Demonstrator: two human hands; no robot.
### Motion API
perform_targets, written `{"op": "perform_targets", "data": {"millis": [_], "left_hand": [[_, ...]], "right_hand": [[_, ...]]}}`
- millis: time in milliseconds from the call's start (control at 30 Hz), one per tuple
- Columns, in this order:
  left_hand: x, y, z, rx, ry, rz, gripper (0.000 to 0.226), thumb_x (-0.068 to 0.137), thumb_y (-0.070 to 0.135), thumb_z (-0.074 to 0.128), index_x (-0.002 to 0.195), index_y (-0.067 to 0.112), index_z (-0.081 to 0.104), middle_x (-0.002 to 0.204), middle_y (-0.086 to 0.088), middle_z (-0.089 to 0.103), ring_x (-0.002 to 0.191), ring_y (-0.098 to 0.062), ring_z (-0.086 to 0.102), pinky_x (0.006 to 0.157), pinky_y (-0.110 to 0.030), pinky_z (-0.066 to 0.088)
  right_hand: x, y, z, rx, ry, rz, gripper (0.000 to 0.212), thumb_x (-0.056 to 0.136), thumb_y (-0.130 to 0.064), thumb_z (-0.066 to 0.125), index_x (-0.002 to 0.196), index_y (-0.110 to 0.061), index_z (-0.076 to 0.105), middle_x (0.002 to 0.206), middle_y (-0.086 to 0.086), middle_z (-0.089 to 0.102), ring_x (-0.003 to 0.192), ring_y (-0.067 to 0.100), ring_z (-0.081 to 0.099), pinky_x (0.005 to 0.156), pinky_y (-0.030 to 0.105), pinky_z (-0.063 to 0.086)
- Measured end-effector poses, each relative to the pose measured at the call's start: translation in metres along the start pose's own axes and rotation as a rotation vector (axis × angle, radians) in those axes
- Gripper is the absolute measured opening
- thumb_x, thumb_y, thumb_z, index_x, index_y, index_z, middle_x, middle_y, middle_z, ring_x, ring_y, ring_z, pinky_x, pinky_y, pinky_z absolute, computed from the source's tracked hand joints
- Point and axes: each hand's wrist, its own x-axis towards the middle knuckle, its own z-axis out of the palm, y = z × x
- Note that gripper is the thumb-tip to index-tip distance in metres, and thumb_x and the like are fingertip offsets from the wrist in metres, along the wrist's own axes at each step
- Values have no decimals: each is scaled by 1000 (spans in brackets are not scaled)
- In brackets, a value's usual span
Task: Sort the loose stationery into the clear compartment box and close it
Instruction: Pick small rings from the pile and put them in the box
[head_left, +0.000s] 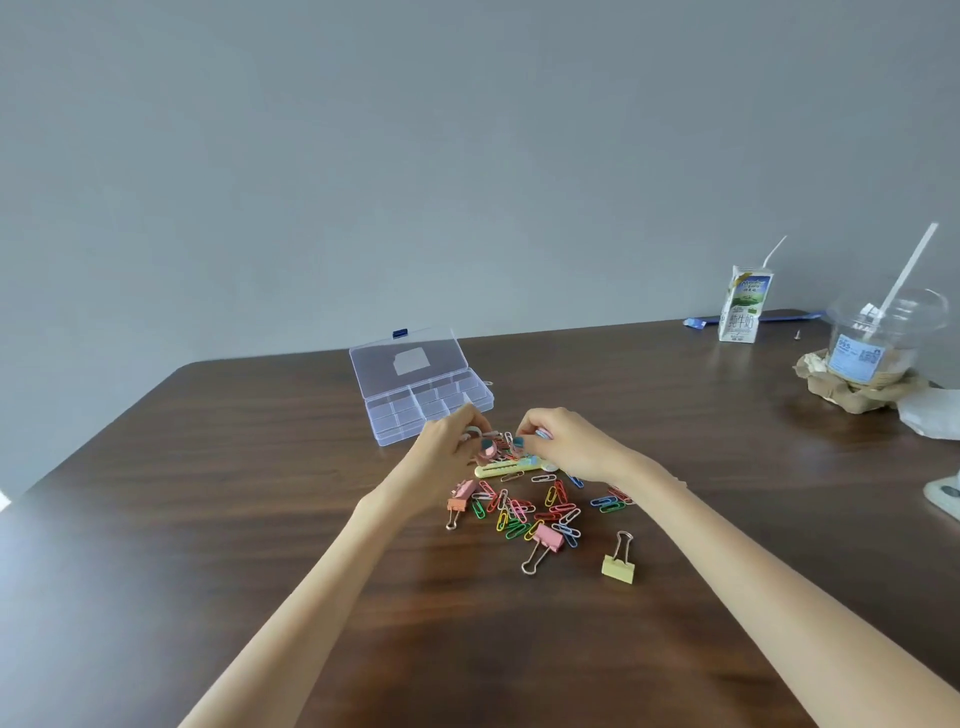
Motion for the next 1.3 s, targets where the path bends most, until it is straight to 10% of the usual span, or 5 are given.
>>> {"op": "perform_targets", "data": {"millis": [267,767,1300], "left_hand": [[15,-36,-12,-47,99,-51,15,92,-1,48,97,7,61,81,-4,69,66,-1,59,54,-8,41],[32,-62,-21,45,-65,-150,14,96,7,46,102,11,58,82,-6,69,73,-15,60,59,-17,44],[52,-46,-19,285,-394,-369,22,97,18,50,109,0,55,82,-7,61,72,-20,56,67,-30,47]], "right_hand": [[55,-8,17,-87,51,0,14,100,-26,42,95,-20,53,84,1,67,62,17,55,60,33,41],[106,-4,21,-254,129,-67,10,102,-17,33,100,-14,42,112,9,66,87,23,63,74,41,52],[98,3,30,-275,104,-65,14,102,-18,32,108,-11,43,99,5,58,74,15,55,54,23,38]]}}
